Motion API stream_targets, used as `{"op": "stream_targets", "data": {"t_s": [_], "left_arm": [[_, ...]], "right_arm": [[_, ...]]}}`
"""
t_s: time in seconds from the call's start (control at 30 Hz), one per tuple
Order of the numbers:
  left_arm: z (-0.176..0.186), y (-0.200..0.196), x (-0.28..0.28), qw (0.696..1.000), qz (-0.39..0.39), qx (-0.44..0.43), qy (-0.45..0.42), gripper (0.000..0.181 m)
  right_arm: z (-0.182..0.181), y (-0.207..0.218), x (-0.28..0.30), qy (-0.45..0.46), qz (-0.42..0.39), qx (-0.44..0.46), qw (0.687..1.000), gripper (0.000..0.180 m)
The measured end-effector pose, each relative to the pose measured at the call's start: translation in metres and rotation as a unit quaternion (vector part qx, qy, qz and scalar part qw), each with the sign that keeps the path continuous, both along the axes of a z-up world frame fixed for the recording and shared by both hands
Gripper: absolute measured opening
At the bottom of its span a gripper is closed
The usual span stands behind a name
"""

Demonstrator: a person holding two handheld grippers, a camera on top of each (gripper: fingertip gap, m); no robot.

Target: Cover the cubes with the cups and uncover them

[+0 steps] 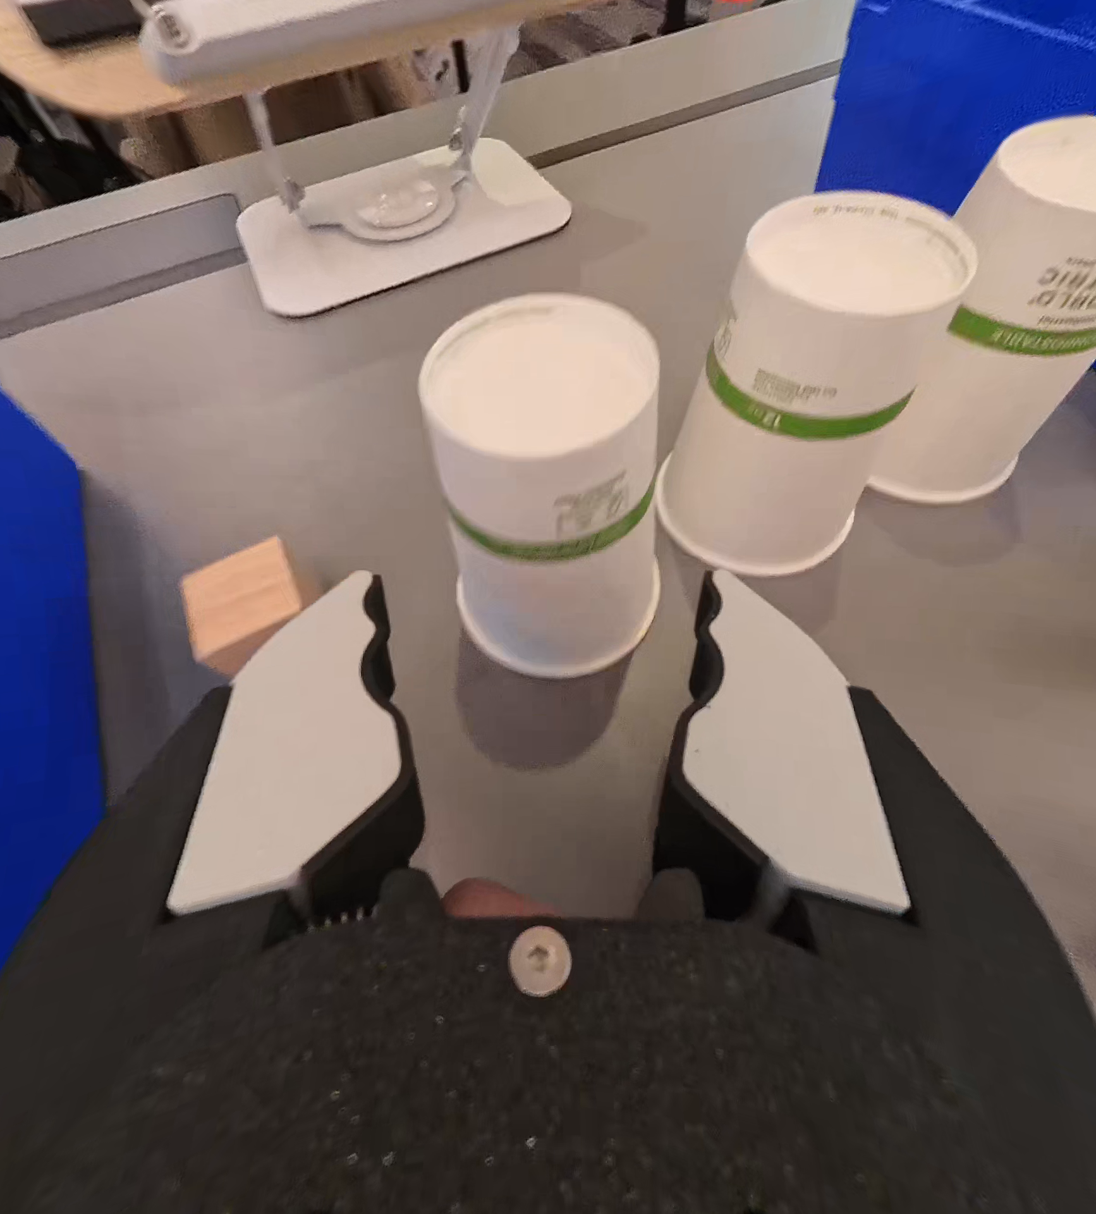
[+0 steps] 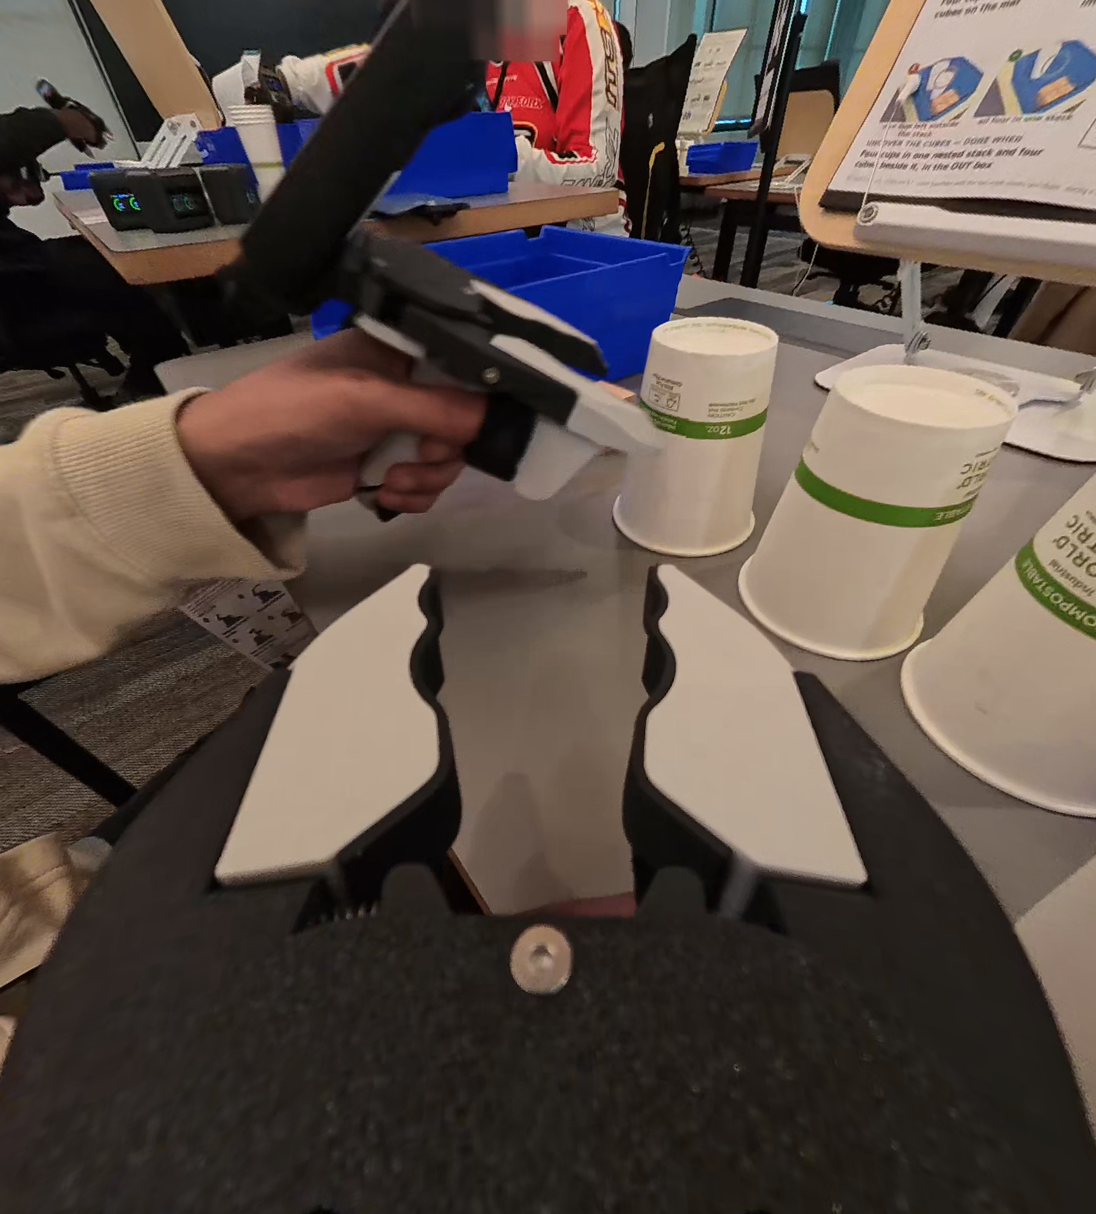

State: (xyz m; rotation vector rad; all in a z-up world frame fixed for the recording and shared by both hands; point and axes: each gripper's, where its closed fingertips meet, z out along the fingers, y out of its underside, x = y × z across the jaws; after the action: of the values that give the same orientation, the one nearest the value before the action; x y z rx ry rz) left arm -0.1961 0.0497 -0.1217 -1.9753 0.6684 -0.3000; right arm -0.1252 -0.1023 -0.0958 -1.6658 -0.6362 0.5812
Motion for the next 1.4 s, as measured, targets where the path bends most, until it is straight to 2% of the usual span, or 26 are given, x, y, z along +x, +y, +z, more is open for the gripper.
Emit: {"op": "stream_targets", "data": {"t_s": [0.13,0.27,0.3,0.47,0.57,0.7,0.77,0.83,0.9,0.93,1.03,1.1,1.17,1.23,1.4], "left_arm": [[0.008,0.026,0.026,1.000,-0.003,-0.001,-0.024,0.090],[-0.006,0.044,0.035,0.999,0.002,-0.031,-0.014,0.089],[-0.011,0.046,0.034,0.999,0.001,-0.039,-0.010,0.082],[0.005,0.047,0.027,0.999,-0.013,-0.037,-0.033,0.081],[0.036,0.041,0.023,0.998,-0.041,-0.017,-0.054,0.081],[0.103,0.030,0.013,0.989,-0.085,0.019,-0.122,0.081],[0.140,0.014,0.011,0.974,-0.133,0.028,-0.183,0.081],[0.169,-0.007,0.011,0.949,-0.187,0.028,-0.251,0.081],[0.186,-0.035,0.012,0.911,-0.256,0.023,-0.323,0.081],[0.189,-0.048,0.011,0.891,-0.284,0.022,-0.353,0.081],[0.186,-0.074,0.005,0.841,-0.340,0.013,-0.421,0.081],[0.181,-0.084,0.001,0.815,-0.359,-0.004,-0.455,0.081],[0.174,-0.088,-0.002,0.804,-0.366,-0.008,-0.468,0.080],[0.167,-0.092,-0.002,0.802,-0.377,-0.006,-0.464,0.080],[0.158,-0.096,0.003,0.810,-0.388,0.002,-0.440,0.080]], "right_arm": [[-0.001,-0.001,0.001,0.010,0.006,-0.012,1.000,0.058],[-0.002,-0.004,0.000,0.010,0.007,-0.014,1.000,0.057],[-0.003,-0.004,0.000,0.008,0.008,-0.015,1.000,0.057],[-0.010,-0.002,0.002,0.009,0.004,-0.030,1.000,0.056],[-0.013,0.001,0.001,0.036,0.010,-0.057,0.998,0.057],[-0.001,0.004,-0.004,0.084,0.024,-0.081,0.993,0.058],[0.012,0.005,-0.009,0.100,0.029,-0.076,0.992,0.059],[0.036,0.004,-0.019,0.159,0.059,-0.084,0.982,0.059],[0.067,0.003,-0.027,0.264,0.106,-0.114,0.952,0.059],[0.085,0.004,-0.028,0.327,0.130,-0.132,0.927,0.059],[0.122,0.014,-0.021,0.492,0.191,-0.194,0.827,0.058],[0.130,0.019,-0.023,0.546,0.224,-0.236,0.772,0.056],[0.133,0.021,-0.026,0.584,0.251,-0.263,0.726,0.052],[0.134,0.024,-0.029,0.605,0.267,-0.282,0.695,0.050],[0.129,0.026,-0.036,0.621,0.281,-0.301,0.666,0.041]]}}
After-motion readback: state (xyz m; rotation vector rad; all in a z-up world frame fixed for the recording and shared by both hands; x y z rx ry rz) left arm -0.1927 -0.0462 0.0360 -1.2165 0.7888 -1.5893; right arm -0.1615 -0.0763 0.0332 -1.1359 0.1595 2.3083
